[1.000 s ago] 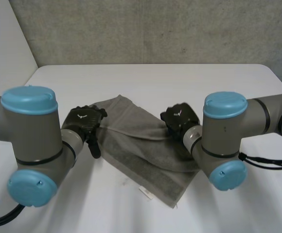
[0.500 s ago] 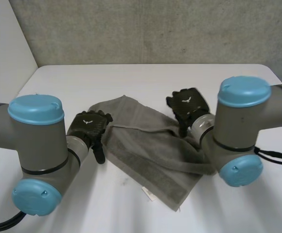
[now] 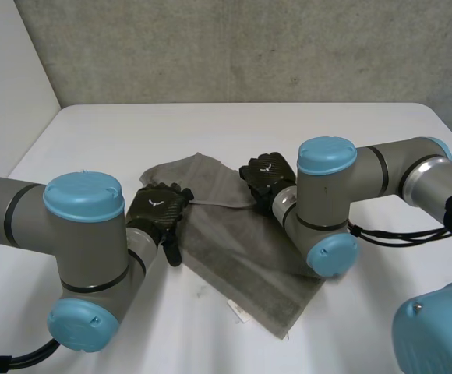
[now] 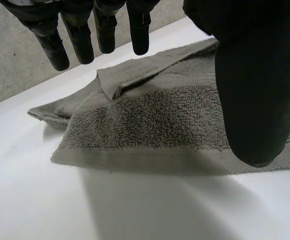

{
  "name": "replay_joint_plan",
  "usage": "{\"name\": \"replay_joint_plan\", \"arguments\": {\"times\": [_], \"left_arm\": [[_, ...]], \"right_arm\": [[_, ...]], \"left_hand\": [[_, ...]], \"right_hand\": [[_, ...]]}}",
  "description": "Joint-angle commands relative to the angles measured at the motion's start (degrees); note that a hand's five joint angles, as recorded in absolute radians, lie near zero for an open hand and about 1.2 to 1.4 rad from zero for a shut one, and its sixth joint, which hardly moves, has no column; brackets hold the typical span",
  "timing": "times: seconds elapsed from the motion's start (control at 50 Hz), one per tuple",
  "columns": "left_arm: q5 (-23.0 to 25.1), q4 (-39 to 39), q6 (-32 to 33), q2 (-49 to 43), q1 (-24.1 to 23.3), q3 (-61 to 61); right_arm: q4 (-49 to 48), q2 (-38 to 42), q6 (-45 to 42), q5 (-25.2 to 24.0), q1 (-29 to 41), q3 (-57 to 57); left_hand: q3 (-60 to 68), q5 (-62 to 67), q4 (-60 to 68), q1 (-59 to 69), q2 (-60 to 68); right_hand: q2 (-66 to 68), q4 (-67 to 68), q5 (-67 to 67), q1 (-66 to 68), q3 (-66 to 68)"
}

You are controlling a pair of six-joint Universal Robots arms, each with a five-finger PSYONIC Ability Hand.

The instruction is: Fold the towel.

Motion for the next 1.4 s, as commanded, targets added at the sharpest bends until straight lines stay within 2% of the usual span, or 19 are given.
{"name": "replay_joint_plan", "arguments": {"times": [0.02, 0.1, 0.14, 0.16, 0.2, 0.26, 0.38, 0.48, 0.54, 0.62, 0.66, 0.78, 0.9, 0.98, 1.06, 1.1, 1.2, 1.32, 1.4], "left_arm": [[0.0, 0.3, -0.1, 0.1, -0.2, -0.5], [-0.1, 0.5, -0.1, 0.1, -0.2, -0.8], [0.0, 0.5, -0.1, 0.1, -0.2, -0.9], [0.0, 0.6, -0.1, 0.1, -0.2, -1.1], [0.0, 0.7, -0.1, 0.1, -0.2, -1.1], [0.0, 0.8, -0.1, 0.1, -0.2, -1.2], [-0.1, 0.8, -0.1, 0.5, -0.2, -1.3], [-0.1, 0.8, -0.1, 0.8, -0.2, -1.3], [-0.1, 0.9, -0.2, 1.1, -0.2, -2.0], [0.0, 1.1, -0.2, 1.5, -0.2, -2.2], [0.0, 1.2, -0.2, 1.7, -0.2, -2.3], [0.0, 1.2, -0.4, 3.0, -0.9, -2.4], [-0.1, 1.2, -0.5, 4.4, -1.2, -2.5], [-0.1, 1.2, -0.6, 5.2, -1.0, -2.5], [-0.2, 1.2, -0.8, 6.2, -0.4, -2.5], [-0.3, 1.2, -0.9, 6.6, -0.3, -2.5], [-0.3, 1.2, -0.9, 6.9, 0.0, -2.5], [-0.2, 1.3, -2.3, 6.5, 0.0, -2.6], [-0.3, 1.3, -2.6, 6.4, 0.0, -2.6]], "right_arm": [[-0.3, 2.7, 0.1, -1.8, -0.1, -5.2], [-0.7, 2.4, 0.6, -0.2, -0.8, -9.9], [-0.8, 1.8, 0.7, 3.6, -3.7, -14.3], [-0.8, 1.8, 0.7, 3.7, -3.8, -14.3], [0.0, 0.6, 1.4, 8.2, -8.3, -17.1], [1.5, -1.5, 1.8, 9.8, -10.9, -16.4], [7.4, -7.6, 3.1, 8.0, -11.7, -9.7], [8.3, -21.3, 9.3, 1.0, -11.4, 0.8], [6.9, -27.0, 12.2, 0.4, -11.8, 2.3], [5.6, -29.7, 13.1, 0.6, -13.9, 2.2], [7.5, -30.8, 13.7, 0.7, -17.1, 3.3], [12.7, -32.6, 15.0, -0.2, -18.6, 8.1], [11.9, -40.3, 19.2, -2.4, -16.2, 10.3], [11.2, -42.5, 22.8, -2.9, -13.6, 3.5], [11.9, -42.1, 23.7, -2.2, -9.1, -4.4], [13.0, -41.3, 23.4, 0.6, -3.7, -12.7], [15.2, -38.5, 22.6, 5.0, 1.2, -22.0], [17.0, -35.8, 20.9, 5.4, 3.5, -23.0], [17.1, -33.4, 17.9, 5.8, 4.4, -17.3]], "left_hand": [[1.9, 1.0, 1.8, -0.9, 1.8], [1.9, 1.0, 1.8, -0.9, 1.8], [1.9, 1.0, 1.8, -0.9, 1.8], [1.9, 1.0, 1.8, -0.9, 1.8], [1.9, 1.0, 1.8, -0.9, 1.8], [1.9, 1.0, 1.8, -0.9, 1.8], [1.9, 1.0, 1.8, -0.9, 1.8], [1.9, 1.0, 1.8, -0.9, 1.8], [1.7, 0.8, 1.7, -1.1, 1.7], [1.5, 0.6, 1.5, -1.2, 1.5], [1.5, 0.6, 1.5, -1.2, 1.5], [1.5, 0.6, 1.5, -1.2, 1.5], [1.4, 0.4, 1.3, -1.4, 1.3], [1.4, 0.4, 1.3, -1.4, 1.3], [1.4, 0.4, 1.3, -1.4, 1.3], [1.4, 0.4, 1.3, -1.4, 1.3], [1.0, 0.1, 1.0, -1.7, 1.0], [0.7, -0.2, 0.7, -2.1, 0.6], [0.7, -0.2, 0.7, -2.1, 0.6]], "right_hand": [[27.9, 28.5, 29.2, 28.7, 28.7], [27.9, 28.6, 29.2, 28.7, 28.7], [27.9, 28.6, 29.2, 28.7, 28.7], [27.9, 28.6, 29.2, 28.7, 28.7], [27.9, 28.6, 29.2, 28.7, 28.7], [27.9, 28.6, 29.2, 28.7, 28.7], [27.9, 28.6, 29.2, 28.7, 28.7], [27.9, 28.6, 29.2, 28.7, 28.7], [27.9, 28.6, 29.2, 28.7, 28.7], [27.9, 28.6, 29.2, 28.7, 28.7], [27.9, 28.6, 29.2, 28.7, 28.7], [27.9, 28.6, 29.2, 28.7, 28.7], [27.9, 28.6, 29.2, 28.7, 28.7], [27.9, 28.6, 29.2, 28.7, 28.7], [27.9, 28.6, 29.2, 28.7, 28.7], [27.9, 28.6, 29.2, 28.7, 28.7], [27.9, 28.6, 29.2, 28.7, 28.7], [27.9, 28.6, 29.2, 28.7, 28.7], [27.9, 28.6, 29.2, 28.7, 28.7]]}}
